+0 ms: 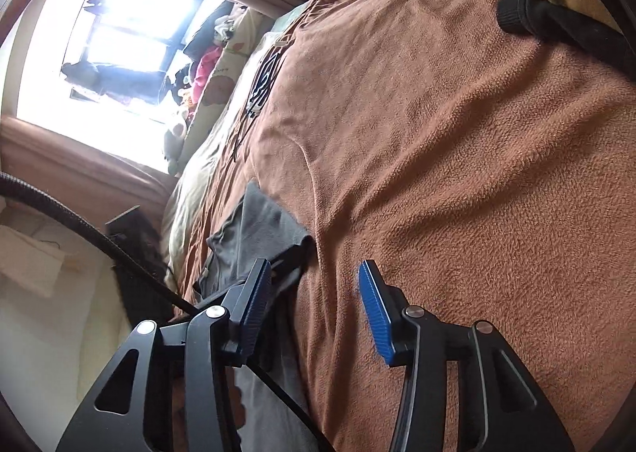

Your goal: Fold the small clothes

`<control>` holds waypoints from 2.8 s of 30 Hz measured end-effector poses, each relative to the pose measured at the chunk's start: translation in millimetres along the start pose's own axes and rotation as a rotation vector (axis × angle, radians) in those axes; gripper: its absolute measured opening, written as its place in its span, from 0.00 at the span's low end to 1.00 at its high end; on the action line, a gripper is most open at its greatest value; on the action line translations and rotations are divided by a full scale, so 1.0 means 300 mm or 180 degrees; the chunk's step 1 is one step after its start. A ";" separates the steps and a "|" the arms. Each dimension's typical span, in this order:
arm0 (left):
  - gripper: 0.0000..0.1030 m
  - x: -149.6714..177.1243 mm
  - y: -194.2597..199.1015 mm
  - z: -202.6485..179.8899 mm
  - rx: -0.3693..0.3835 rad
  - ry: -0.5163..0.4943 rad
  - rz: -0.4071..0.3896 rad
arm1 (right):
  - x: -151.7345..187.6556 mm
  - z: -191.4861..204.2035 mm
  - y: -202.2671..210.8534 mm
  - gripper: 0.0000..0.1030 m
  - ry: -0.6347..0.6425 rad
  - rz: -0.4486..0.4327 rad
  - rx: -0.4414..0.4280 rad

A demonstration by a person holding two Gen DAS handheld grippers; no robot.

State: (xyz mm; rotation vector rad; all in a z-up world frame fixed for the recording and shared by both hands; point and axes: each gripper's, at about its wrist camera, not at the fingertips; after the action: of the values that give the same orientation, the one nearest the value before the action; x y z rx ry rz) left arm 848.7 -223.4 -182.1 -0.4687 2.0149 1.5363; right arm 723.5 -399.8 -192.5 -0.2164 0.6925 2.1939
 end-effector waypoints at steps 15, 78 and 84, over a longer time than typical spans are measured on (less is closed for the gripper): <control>0.06 -0.064 0.190 0.098 -0.0062 0.0154 -0.0405 | 0.018 0.080 -0.108 0.43 0.0228 0.0096 -0.0263; 0.47 0.178 0.318 0.557 -0.0495 0.1091 -0.0141 | 0.150 0.245 -0.326 0.43 0.1220 0.0516 -0.0068; 0.47 0.228 0.321 0.536 -0.0344 0.1508 -0.0125 | 0.201 0.263 -0.379 0.43 0.1556 0.0623 0.0146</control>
State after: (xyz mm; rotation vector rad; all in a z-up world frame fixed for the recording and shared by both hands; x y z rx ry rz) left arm 774.2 -38.4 -181.2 -0.9877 2.2518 1.6280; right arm 774.5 -257.8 -195.3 -0.7025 1.0672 2.3265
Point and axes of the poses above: each gripper's, at about its wrist camera, not at the fingertips, and y roughly against the way its jaws point, z to its left, x to its underside, and after that the axes turned 15 degrees about -z, right-handed
